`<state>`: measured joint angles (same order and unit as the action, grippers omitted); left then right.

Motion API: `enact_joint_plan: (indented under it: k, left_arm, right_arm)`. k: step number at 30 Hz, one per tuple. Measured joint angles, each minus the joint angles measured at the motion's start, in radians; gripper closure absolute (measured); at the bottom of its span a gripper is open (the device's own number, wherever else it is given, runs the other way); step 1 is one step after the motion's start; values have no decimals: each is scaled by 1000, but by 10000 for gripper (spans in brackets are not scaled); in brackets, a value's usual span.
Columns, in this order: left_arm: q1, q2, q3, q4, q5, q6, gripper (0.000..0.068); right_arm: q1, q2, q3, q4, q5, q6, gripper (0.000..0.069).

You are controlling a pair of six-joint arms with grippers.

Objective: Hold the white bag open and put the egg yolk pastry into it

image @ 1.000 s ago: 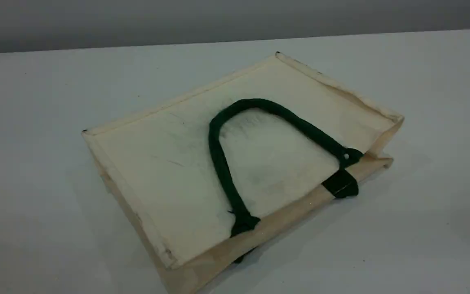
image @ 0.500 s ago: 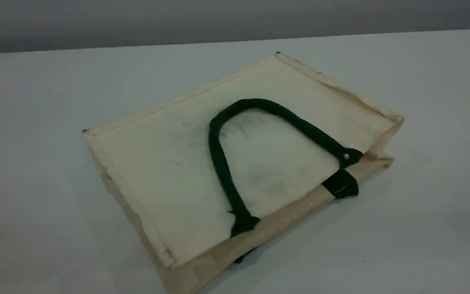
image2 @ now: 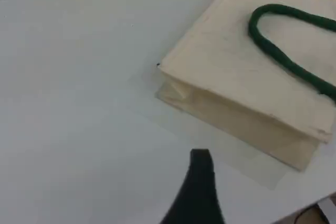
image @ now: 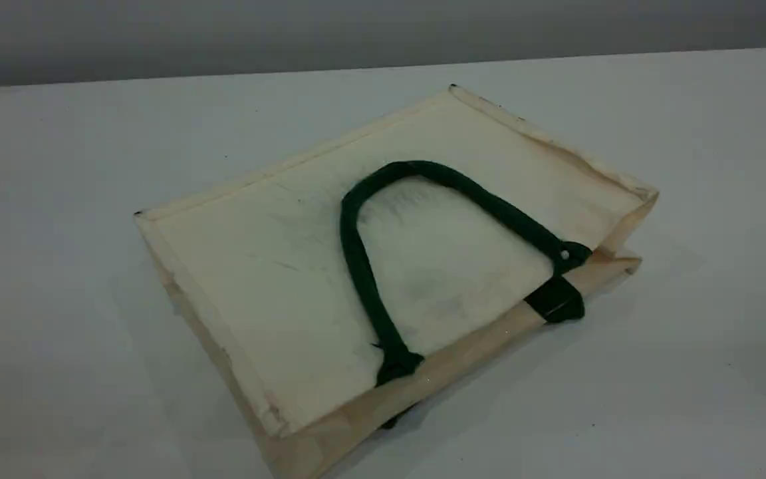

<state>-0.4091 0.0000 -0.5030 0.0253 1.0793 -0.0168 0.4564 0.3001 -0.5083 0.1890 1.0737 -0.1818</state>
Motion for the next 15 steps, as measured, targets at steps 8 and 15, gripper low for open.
enact_joint_plan:
  k: [8,15]
  left_arm:
    - [205,0,0,0,0,2,94]
    - [356,0,0,0,0,3,94]
  right_arm:
    - [-259,-67,-1,5,0,-2,104]
    - [-475,-234,-1,5,1,-2,104]
